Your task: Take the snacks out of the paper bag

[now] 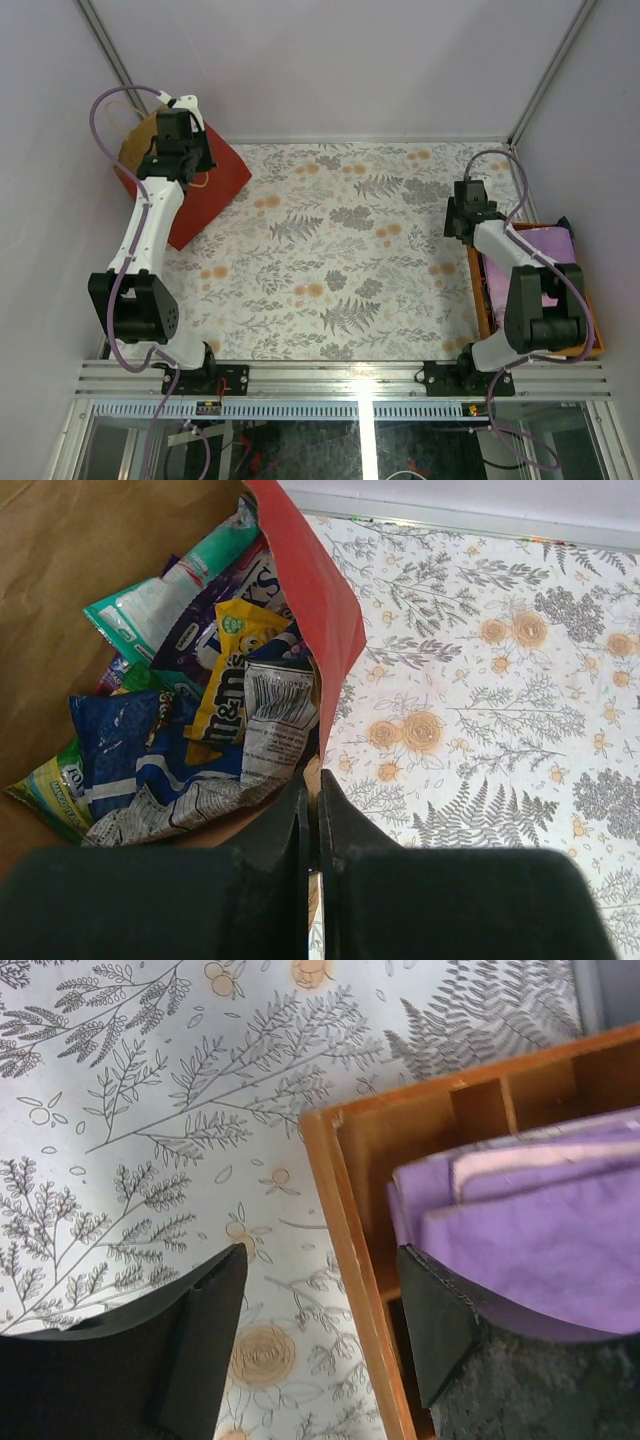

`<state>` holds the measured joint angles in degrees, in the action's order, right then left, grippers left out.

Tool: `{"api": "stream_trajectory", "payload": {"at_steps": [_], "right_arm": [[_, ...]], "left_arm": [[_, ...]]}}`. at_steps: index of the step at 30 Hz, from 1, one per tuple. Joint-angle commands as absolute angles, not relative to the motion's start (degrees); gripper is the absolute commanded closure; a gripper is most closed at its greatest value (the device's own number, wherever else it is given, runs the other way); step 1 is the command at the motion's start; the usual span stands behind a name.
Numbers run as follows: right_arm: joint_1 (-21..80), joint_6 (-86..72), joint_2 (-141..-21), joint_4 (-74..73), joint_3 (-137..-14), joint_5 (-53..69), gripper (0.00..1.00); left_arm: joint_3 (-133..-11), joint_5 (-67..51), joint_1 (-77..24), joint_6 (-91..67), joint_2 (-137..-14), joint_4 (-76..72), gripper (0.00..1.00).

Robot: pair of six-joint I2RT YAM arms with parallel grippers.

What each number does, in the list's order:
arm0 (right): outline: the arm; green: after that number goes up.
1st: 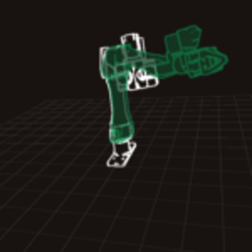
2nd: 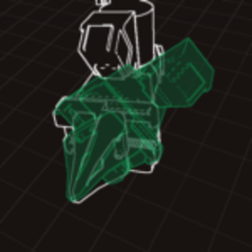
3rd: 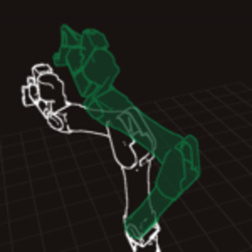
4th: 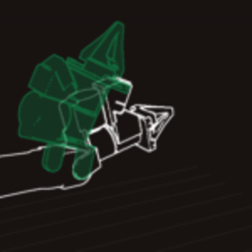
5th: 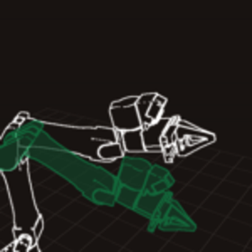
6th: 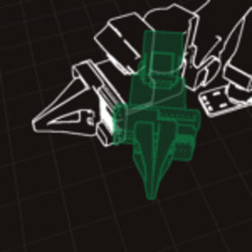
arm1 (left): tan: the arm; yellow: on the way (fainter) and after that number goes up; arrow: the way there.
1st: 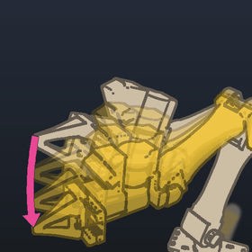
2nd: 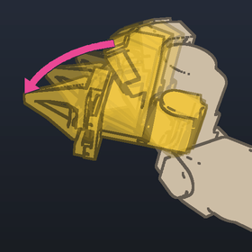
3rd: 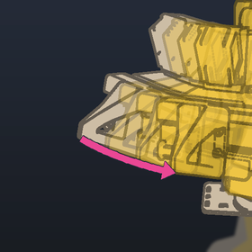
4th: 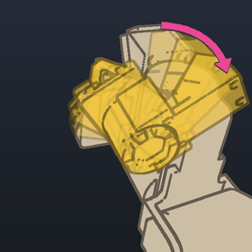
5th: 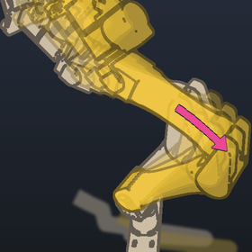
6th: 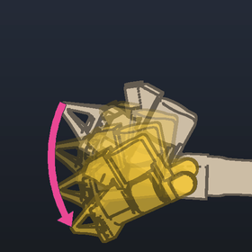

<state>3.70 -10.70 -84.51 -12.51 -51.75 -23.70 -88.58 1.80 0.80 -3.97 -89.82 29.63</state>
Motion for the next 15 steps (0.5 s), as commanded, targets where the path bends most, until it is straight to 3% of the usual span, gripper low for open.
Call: {"api": "stream_trajectory", "payload": {"at_steps": [1,5,15], "right_arm": [[2.21,-6.99,-89.87,-9.0,-56.72,-20.59,0.33],[1.01,-8.07,-94.65,-11.56,-60.28,-20.67,0.43],[0.4,-7.6,-101.55,-12.8,-63.59,-20.86,0.54]], "left_arm": [[-88.68,-2.37,0.7,-3.23,-85.1,25.41,1.0],[-87.53,-0.55,0.66,-0.16,-83.4,28.03,1.0],[-85.28,-1.35,0.61,0.39,-81.41,28.12,1.0]]}}
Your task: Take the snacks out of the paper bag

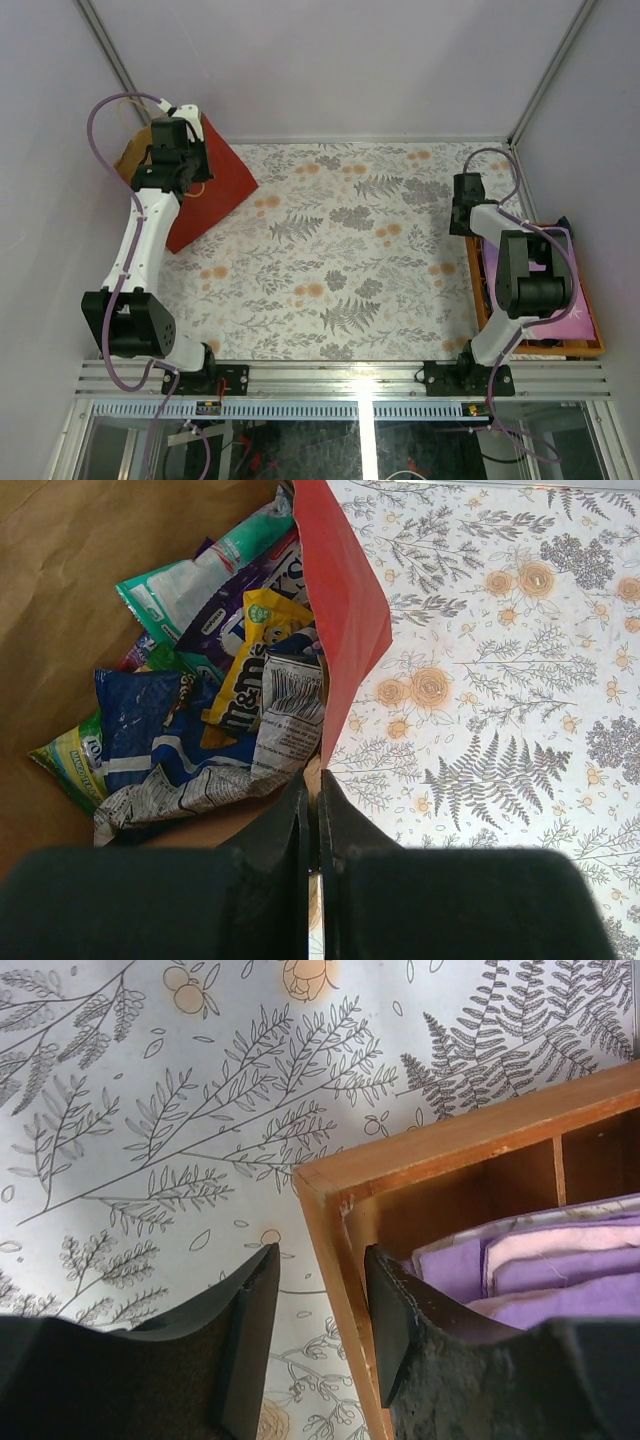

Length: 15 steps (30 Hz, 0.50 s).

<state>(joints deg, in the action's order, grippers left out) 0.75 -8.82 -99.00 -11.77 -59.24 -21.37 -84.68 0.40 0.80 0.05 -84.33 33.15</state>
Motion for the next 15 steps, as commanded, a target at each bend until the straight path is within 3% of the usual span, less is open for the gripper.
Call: {"api": "stream_trajectory", "payload": {"at_steps": [1,7,15], "right_arm": [[0.36,-7.12,-102.47,-13.26,-64.56,-20.7,0.57],[0.35,-4.91,-106.75,-13.3,-69.41,-19.91,0.99],[0.44,2.08,-113.23,-12.11,-78.17,-14.97,1.0]], "left_arm": [[-85.14,-1.6,0.59,0.15,-81.18,28.12,1.0],[-82.55,-5.34,0.0,-2.0,-78.39,26.12,1.0],[-80.97,-8.41,-0.34,-3.47,-76.78,24.52,1.0]]}}
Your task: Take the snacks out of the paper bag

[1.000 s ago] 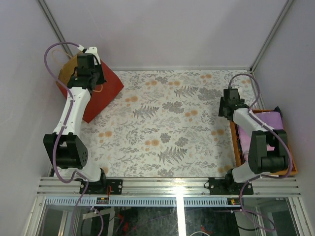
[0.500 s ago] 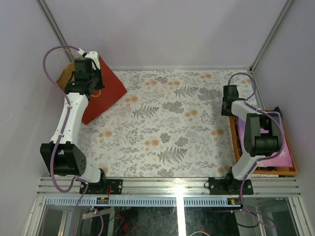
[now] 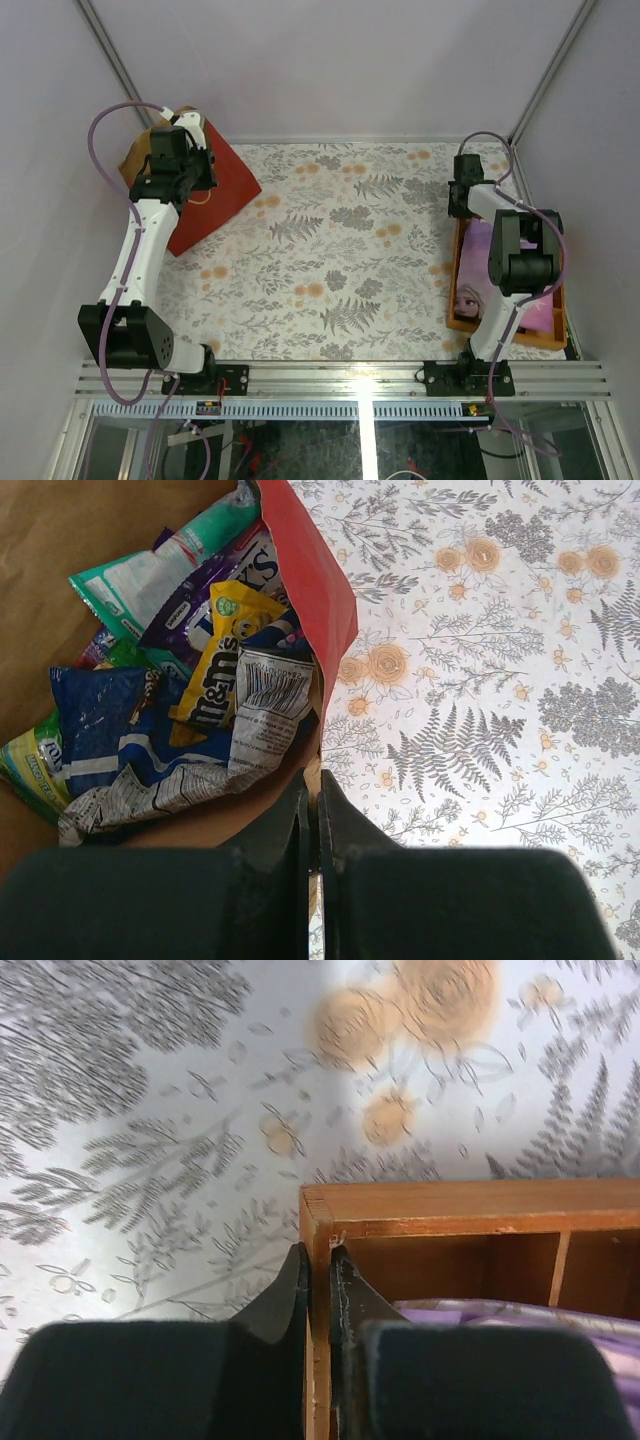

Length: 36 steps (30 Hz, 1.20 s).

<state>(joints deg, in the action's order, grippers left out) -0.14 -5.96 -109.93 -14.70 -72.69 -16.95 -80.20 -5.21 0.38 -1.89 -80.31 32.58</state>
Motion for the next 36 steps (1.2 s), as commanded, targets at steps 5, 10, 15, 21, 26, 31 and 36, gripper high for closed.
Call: {"api": "stream_trajectory", "payload": {"at_steps": [5,10,15,21,26,31,36], "right_arm": [[0.44,7.29,-117.66,-12.77,-86.24,-5.14,1.0],[1.82,14.97,-119.87,-15.29,-92.73,10.15,1.0],[5.77,26.72,-122.68,-22.04,-100.18,22.04,1.0],[12.18,39.35,-125.05,-34.37,-107.14,31.51,1.0],[18.14,40.93,-124.2,-38.78,-106.9,21.25,0.68],[18.11,35.42,-112.25,-30.95,-98.86,19.5,0.01],[18.07,22.9,-89.04,-4.69,-77.77,15.38,0.01]], "left_arm": [[-80.39,-7.53,-0.31,-3.77,-75.96,24.02,1.0],[-80.61,-7.06,-0.34,-4.74,-75.71,23.51,1.0],[-80.3,-7.31,-0.22,-5.36,-75.18,23.2,1.0],[-79.65,-8.08,-0.27,-5.67,-75.08,23.11,1.0],[-79.13,-8.0,-0.3,-5.63,-74.09,23.12,1.0],[-78.99,-9.48,-0.34,-6.06,-73.49,23.07,1.0],[-78.62,-10.27,-0.42,-6.24,-72.23,23.05,1.0]]}}
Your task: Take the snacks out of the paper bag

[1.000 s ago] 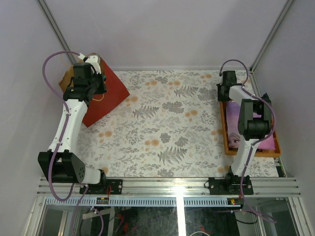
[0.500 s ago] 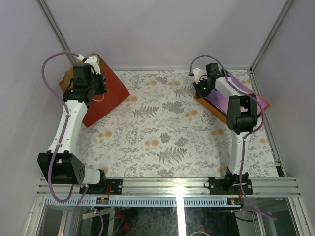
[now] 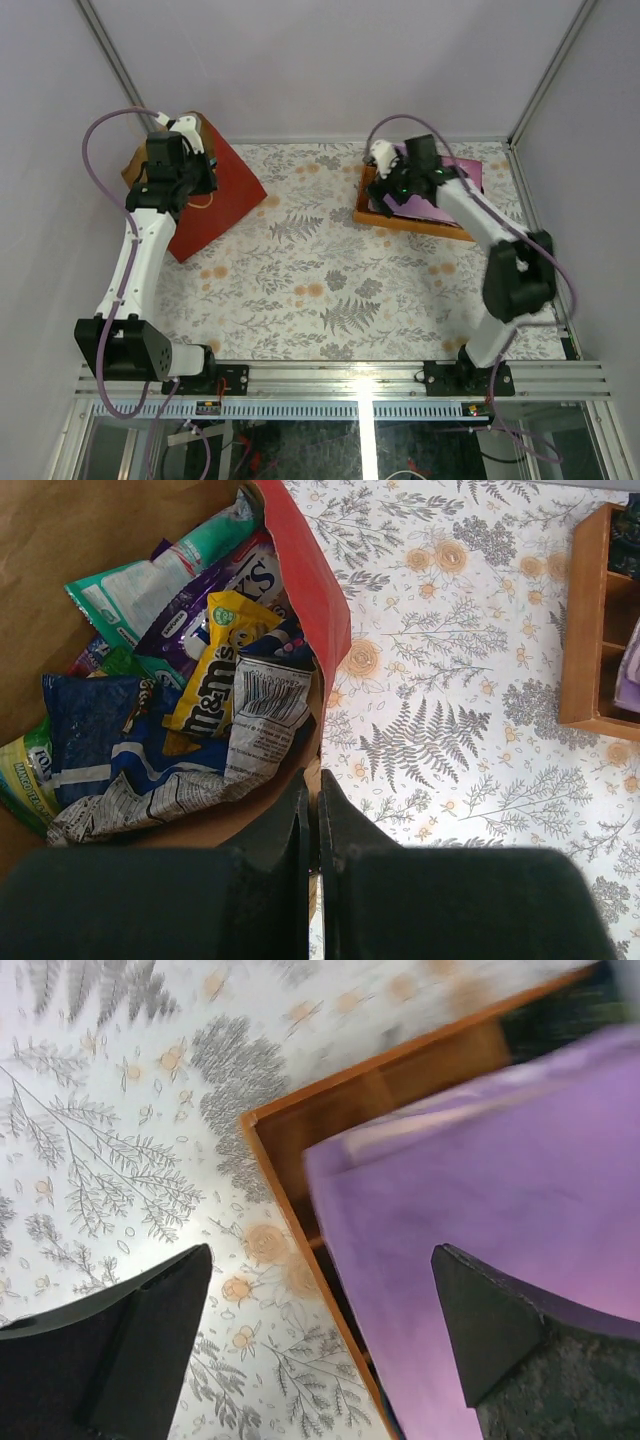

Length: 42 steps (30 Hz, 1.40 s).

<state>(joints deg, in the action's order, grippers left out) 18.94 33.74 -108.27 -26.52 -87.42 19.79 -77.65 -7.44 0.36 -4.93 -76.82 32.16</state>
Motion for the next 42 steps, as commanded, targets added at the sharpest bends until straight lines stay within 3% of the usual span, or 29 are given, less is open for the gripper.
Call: {"api": "stream_trajectory", "payload": {"at_steps": [1,4,6,12,15,17,21,29,37,42], "right_arm": [[18.08,17.07,-84.31,1.65,-73.12,12.57,0.01],[18.1,-4.94,-71.26,15.11,-58.33,-2.14,0.01],[18.04,-15.81,-63.68,16.95,-50.15,-4.37,0.01],[18.16,-33.37,-57.91,-1.65,-41.86,-11.28,0.11],[20.52,-32.52,-60.68,-4.19,-40.44,-13.42,0.07],[25.31,-31.0,-63.71,-5.35,-42.93,-18.98,0.0],[33.0,-28.43,-72.78,-7.79,-54.42,-25.99,0.0],[35.68,-27.07,-98.34,-16.77,-79.36,-25.64,0.16],[35.69,-29.46,-112.22,-17.93,-88.73,-24.22,0.19],[35.68,-29.4,-117.95,-18.12,-92.9,-24.62,0.26]], "left_arm": [[-78.51,-10.28,-0.39,-6.24,-71.74,23.02,1.0],[-78.04,-10.47,-0.4,-6.33,-70.64,22.94,1.0],[-77.69,-10.8,-0.38,-6.41,-69.8,22.79,1.0],[-76.79,-11.64,-0.4,-7.04,-68.63,22.59,1.0],[-75.98,-12.15,-0.46,-7.44,-68.22,22.42,1.0],[-75.59,-12.07,-0.42,-7.47,-68.25,22.41,1.0],[-74.78,-11.55,-0.41,-7.49,-68.37,22.63,1.0],[-74.57,-11.6,-0.39,-6.71,-69.69,23.91,1.0],[-74.21,-11.51,-0.42,-6.24,-69.4,23.6,1.0],[-74.25,-11.71,-0.38,-6.08,-69.04,23.99,0.92]]}}
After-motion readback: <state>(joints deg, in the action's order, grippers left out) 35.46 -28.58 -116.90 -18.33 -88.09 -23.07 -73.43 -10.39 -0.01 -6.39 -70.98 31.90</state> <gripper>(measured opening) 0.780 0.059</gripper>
